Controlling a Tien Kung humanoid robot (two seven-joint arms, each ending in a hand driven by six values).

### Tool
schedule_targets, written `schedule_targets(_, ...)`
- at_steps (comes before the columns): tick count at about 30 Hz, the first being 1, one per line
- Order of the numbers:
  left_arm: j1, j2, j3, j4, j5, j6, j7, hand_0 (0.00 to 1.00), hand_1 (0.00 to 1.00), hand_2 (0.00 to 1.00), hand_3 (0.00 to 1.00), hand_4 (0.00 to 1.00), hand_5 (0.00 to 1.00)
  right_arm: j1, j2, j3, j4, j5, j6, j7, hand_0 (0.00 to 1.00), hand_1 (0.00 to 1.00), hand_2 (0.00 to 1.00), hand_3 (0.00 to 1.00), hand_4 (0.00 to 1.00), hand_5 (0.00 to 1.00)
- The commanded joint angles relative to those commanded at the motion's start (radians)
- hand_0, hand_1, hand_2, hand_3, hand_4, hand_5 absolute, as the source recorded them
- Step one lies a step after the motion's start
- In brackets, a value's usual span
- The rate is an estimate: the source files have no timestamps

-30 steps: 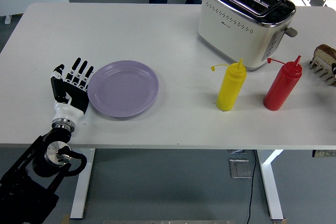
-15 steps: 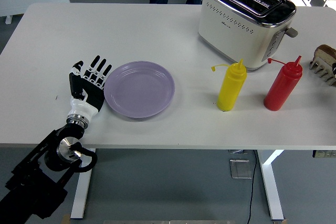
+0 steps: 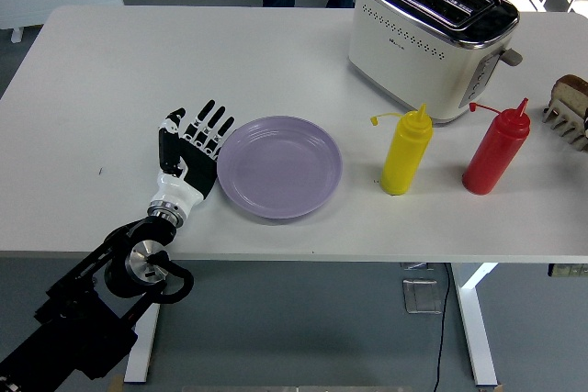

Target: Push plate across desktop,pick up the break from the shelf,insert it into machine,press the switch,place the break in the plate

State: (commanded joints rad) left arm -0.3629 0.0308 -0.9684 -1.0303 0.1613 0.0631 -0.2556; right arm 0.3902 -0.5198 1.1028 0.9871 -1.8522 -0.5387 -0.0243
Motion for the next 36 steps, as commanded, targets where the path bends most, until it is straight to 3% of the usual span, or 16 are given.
schedule_targets(3, -0.008, -0.004, 0.014, 0.000, -0.003, -0.001, 0.000, 0.884, 0.886, 0.883, 0.785, 0.534, 0.998, 0.000, -0.001, -0.002, 0.001, 0.009, -0.021, 0.006, 0.513, 0.555, 0.563, 0.611, 0.449, 0.068)
schedule_targets(4, -0.012, -0.006, 0.020, 0.000, -0.004, -0.001, -0.001, 0.883, 0.886, 0.882, 0.782, 0.536, 0.998, 0.001, -0.001, -0.003, 0.002, 0.016, -0.031, 0.011, 0.437, 0.489, 0.518, 0.547, 0.362, 0.048)
schedule_targets(15, -0.032, -0.014, 0.049, 0.015, -0.014, -0.002, -0.004, 0.883, 0.885, 0.882, 0.783, 0.536, 0.998, 0.001, -0.010, 0.006, 0.041, 0.053, -0.107, 0.049, 0.429, 0.460, 0.485, 0.529, 0.319, 0.041)
schedule_targets(16, -0.033, -0.014, 0.050, 0.016, -0.015, -0.002, -0.004, 0.883, 0.885, 0.881, 0.782, 0.536, 0.998, 0.000, -0.010, 0.008, 0.047, 0.056, -0.107, 0.051, 0.421, 0.443, 0.469, 0.521, 0.284, 0.030)
schedule_targets(27, -0.042, -0.021, 0.055, 0.018, -0.020, -0.006, -0.006, 0.883, 0.883, 0.880, 0.780, 0.536, 0.998, -0.003, -0.024, 0.065, 0.170, 0.131, -0.107, 0.075, 0.415, 0.427, 0.456, 0.512, 0.274, 0.015)
schedule_targets(30, -0.023, -0.024, 0.015, -0.017, 0.007, 0.007, -0.006, 0.882, 0.884, 0.880, 0.779, 0.537, 0.998, 0.000, -0.028, 0.087, 0.218, 0.140, -0.107, 0.077, 0.406, 0.417, 0.447, 0.507, 0.269, 0.012)
schedule_targets(36, 0.064, -0.014, -0.147, -0.174, 0.086, 0.030, -0.009, 0.874, 0.882, 0.879, 0.779, 0.536, 0.998, 0.019, -0.044, 0.115, 0.333, 0.163, -0.107, 0.072, 0.408, 0.415, 0.444, 0.506, 0.252, 0.012)
